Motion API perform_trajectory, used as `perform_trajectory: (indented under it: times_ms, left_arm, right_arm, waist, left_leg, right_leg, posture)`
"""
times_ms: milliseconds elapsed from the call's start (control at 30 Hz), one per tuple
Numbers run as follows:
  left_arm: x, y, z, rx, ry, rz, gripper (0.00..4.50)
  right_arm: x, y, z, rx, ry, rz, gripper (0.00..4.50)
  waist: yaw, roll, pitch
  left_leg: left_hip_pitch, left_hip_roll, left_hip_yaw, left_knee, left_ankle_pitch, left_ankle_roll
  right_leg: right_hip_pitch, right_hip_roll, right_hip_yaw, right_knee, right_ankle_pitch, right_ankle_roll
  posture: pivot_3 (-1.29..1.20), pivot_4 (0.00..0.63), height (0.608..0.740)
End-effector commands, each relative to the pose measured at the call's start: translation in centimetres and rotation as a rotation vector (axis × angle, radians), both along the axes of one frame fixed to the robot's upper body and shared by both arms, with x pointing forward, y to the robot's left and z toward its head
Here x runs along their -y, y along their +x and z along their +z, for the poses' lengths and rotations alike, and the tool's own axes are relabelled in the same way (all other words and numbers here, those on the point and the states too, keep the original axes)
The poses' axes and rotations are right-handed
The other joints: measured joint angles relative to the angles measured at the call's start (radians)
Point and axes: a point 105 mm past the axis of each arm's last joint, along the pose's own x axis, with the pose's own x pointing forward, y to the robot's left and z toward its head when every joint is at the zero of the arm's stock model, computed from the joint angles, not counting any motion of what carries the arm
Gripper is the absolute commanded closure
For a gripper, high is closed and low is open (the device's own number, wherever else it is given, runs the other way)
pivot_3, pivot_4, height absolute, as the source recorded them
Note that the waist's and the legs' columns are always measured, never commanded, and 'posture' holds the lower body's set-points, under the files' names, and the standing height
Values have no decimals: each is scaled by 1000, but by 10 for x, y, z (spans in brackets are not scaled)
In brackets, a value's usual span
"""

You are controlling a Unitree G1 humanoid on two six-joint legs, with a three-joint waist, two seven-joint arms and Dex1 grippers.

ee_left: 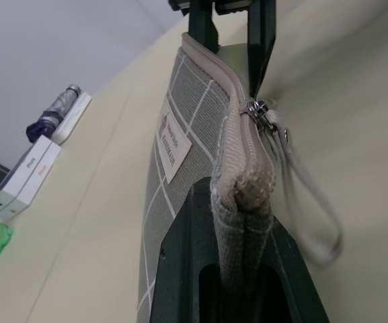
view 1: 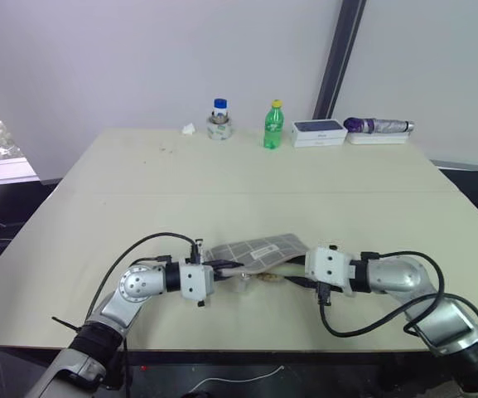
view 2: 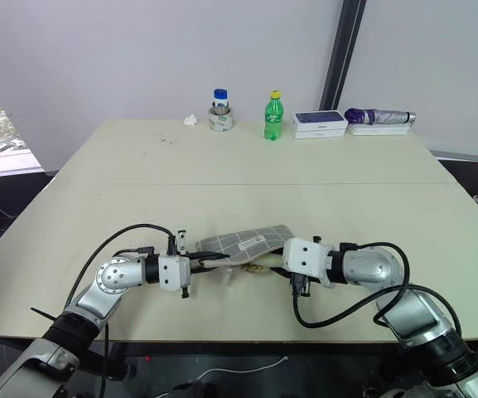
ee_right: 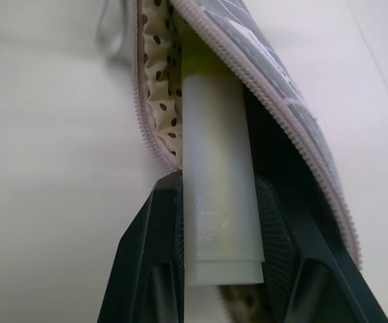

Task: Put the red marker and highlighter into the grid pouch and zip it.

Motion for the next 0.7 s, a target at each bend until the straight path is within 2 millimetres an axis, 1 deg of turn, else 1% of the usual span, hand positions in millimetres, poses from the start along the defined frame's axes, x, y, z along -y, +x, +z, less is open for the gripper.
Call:
perform_trajectory:
  times_ms: [33,133,300,367,400,467,533,600,667,700]
  left_arm:
    - [7,-3,23,74,-68,-32,4500]
    - [6,-3,22,75,-66,-31,4500]
    - [7,-4,21,79,-65,-40,4500]
    - [8,-5,21,75,-67,-41,4500]
    - [8,-5,21,74,-65,-42,4500]
    - [7,-4,20,74,-62,-40,4500]
    - [8,-3,21,75,-65,-37,4500]
    - [9,-3,21,76,-65,-37,4500]
    - [9,-3,22,77,-67,-38,4500]
    - [9,-3,22,79,-66,-39,4500]
  right_arm:
    - [-2,-4,3,-14,7,37,3609]
    - [0,-2,12,53,9,52,3609]
    - [0,0,14,106,-28,78,3609]
    - [-4,-2,17,85,3,83,3609]
    - [-3,-2,16,41,7,61,3609]
    - [-2,3,11,-26,1,5,3609]
    - [-4,9,10,-40,16,-26,3609]
    - [-5,10,9,-77,27,-41,3609]
    - [-6,12,10,-55,24,-36,2523]
    - [-5,11,10,-49,13,-28,2108]
  waist:
    - [-1,0,0]
    - [-1,0,0]
    - [-1,0,0]
    - [-1,0,0]
    - [-1,0,0]
    - [-1,0,0]
    - [-1,0,0]
    - [-1,0,0]
    - [0,0,0]
    - [0,0,0]
  left_leg:
    - [0,0,0,0,0,0]
    - [0,0,0,0,0,0]
    - [0,0,0,0,0,0]
    - [0,0,0,0,0,0]
    - [0,0,0,0,0,0]
    - [0,0,0,0,0,0]
    - [0,0,0,0,0,0]
    - [0,0,0,0,0,0]
    - [0,0,0,0,0,0]
    - [0,0,0,0,0,0]
  right_leg:
    - [0,0,0,0,0,0]
    - [0,0,0,0,0,0]
    - [0,0,0,0,0,0]
    - [0,0,0,0,0,0]
    - [0,0,0,0,0,0]
    - [0,0,0,0,0,0]
    - [0,0,0,0,0,0]
    - [0,0,0,0,0,0]
    - [0,0,0,0,0,0]
    - [0,0,0,0,0,0]
  posture:
    - [0,150,740]
    - [0,150,740]
    - [0,150,740]
    - [0,150,740]
    - [0,150,740]
    - [0,150,740]
    - [0,150,740]
    - [0,150,740]
    - [0,150,740]
    - [0,150,740]
